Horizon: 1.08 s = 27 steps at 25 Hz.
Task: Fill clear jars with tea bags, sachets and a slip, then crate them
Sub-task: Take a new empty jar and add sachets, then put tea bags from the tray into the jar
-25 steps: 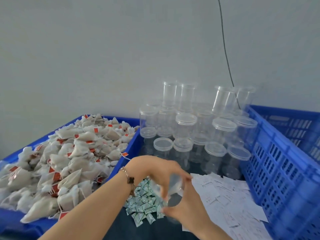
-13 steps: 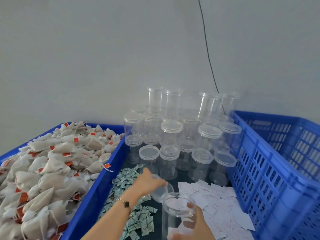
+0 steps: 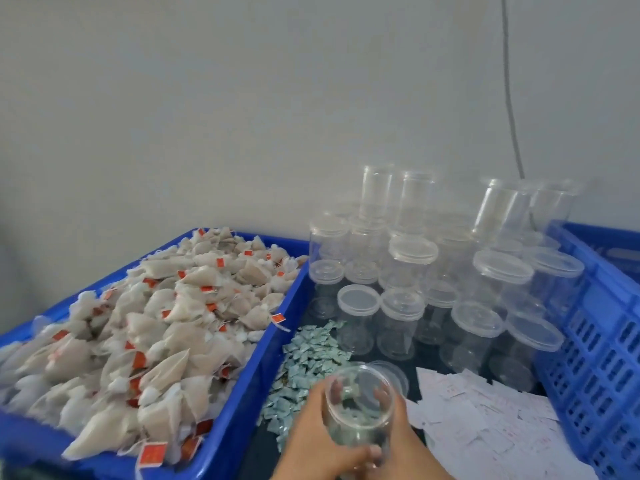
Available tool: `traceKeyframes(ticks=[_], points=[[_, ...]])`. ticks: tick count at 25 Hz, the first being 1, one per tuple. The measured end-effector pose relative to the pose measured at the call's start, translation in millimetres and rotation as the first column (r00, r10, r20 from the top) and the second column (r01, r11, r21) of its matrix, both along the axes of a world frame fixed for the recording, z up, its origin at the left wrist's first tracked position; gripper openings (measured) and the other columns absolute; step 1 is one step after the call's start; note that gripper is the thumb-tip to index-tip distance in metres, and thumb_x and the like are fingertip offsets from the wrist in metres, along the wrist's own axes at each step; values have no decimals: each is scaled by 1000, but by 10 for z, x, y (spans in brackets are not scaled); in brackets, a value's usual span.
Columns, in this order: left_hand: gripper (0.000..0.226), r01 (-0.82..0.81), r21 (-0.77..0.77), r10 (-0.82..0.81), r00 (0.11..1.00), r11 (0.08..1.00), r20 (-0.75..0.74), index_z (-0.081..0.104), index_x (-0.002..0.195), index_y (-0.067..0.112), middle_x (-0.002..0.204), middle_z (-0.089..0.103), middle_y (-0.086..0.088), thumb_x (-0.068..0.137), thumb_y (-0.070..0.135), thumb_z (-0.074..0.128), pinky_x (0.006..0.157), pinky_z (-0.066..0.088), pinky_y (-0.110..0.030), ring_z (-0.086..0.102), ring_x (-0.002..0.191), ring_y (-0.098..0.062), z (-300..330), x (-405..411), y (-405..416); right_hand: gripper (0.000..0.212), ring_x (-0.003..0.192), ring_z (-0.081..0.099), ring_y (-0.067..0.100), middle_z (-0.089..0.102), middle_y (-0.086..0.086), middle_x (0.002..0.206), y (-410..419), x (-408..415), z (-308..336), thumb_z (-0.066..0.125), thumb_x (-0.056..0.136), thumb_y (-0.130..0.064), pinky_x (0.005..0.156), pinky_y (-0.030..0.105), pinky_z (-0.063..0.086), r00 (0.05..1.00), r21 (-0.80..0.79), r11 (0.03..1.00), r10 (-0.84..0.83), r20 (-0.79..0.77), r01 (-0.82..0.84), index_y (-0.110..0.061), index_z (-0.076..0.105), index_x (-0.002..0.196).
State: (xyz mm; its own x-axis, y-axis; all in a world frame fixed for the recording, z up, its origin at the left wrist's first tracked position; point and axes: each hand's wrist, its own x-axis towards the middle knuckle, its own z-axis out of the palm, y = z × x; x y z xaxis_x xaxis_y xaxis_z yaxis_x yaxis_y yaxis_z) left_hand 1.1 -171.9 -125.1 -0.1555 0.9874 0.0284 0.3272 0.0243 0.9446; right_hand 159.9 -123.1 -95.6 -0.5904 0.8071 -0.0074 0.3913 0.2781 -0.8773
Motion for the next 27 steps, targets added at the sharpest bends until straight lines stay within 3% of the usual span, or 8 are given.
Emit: traceKeyframes(ticks=[2, 3, 7, 12, 17, 19, 22, 27], points=[[95, -271, 78, 269, 962, 959, 38, 31, 120, 58, 127, 52, 20, 51, 36, 94, 86, 43, -8, 50, 121, -1, -154, -213, -78, 97, 132, 32, -4, 24, -21, 147, 124, -219, 115, 76, 71, -21, 108, 19, 33, 973, 114, 985, 103, 204, -128, -39, 17, 145], [91, -323, 157, 314, 946, 933, 77, 35, 119, 52, 121, 55, 22, 52, 31, 94, 84, 43, -6, 52, 119, 1, -86, -266, -82, 89, 137, 28, 4, 21, -15, 152, 263, -338, 233, 70, 79, -17, 111, 24, 28, 968, 173, 983, 18, 249, -63, -34, 16, 148], [88, -425, 248, 409, 905, 871, 113, 42, 121, 46, 118, 50, 38, 48, 38, 89, 85, 37, 2, 43, 112, 23, -2, -379, -134, 41, 116, 53, 11, 53, -2, 134, 542, -1130, 665, 52, 94, -14, 95, 26, 43, 991, 383, 924, -56, 122, 5, -25, 50, 134], [103, -402, 260, 419, 908, 878, -9, 27, 139, 38, 139, 36, 20, 53, 46, 83, 111, 35, -28, 35, 131, 4, -154, -369, -156, 46, 113, 55, 27, 58, 9, 126, 799, -1777, 651, 52, 94, -39, 88, 36, 45, 909, 337, 934, -36, 415, -117, -19, 49, 135], [112, -408, 232, 428, 903, 883, -43, 13, 142, 48, 142, 31, 18, 52, 50, 79, 111, 35, -29, 31, 134, 4, -218, -381, -98, 19, 88, 63, 28, 65, 9, 88, 844, -1984, 602, 47, 95, -10, 80, 43, 52, 905, 465, 876, -90, 415, -126, -5, 65, 93], [108, -400, 215, 418, 908, 891, -39, 9, 131, 63, 136, 30, 27, 51, 51, 80, 106, 34, -17, 30, 127, 14, -181, -369, -99, 21, 84, 62, 25, 64, 8, 87, 865, -1969, 735, 43, 97, -12, 78, 42, 53, 947, 480, 877, -137, 292, -21, -7, 62, 90], [105, -422, 212, 441, 896, 881, -49, 8, 122, 70, 129, 33, 32, 48, 52, 80, 89, 31, 2, 31, 120, 21, -180, -367, -66, 19, 66, 62, 13, 63, 2, 75, 835, -1855, 1101, 46, 98, -15, 66, 28, 56, 993, 297, 949, -87, -78, 106, -15, 58, 84], [100, -447, 209, 465, 884, 870, -44, 15, 118, 67, 122, 38, 31, 45, 51, 82, 81, 33, 5, 36, 112, 24, -184, -356, -43, 21, 51, 61, 5, 65, -4, 61, 626, -1505, 1577, 51, 96, -11, 53, 18, 53, 942, 152, 987, -6, -336, 61, -13, 62, 77]])
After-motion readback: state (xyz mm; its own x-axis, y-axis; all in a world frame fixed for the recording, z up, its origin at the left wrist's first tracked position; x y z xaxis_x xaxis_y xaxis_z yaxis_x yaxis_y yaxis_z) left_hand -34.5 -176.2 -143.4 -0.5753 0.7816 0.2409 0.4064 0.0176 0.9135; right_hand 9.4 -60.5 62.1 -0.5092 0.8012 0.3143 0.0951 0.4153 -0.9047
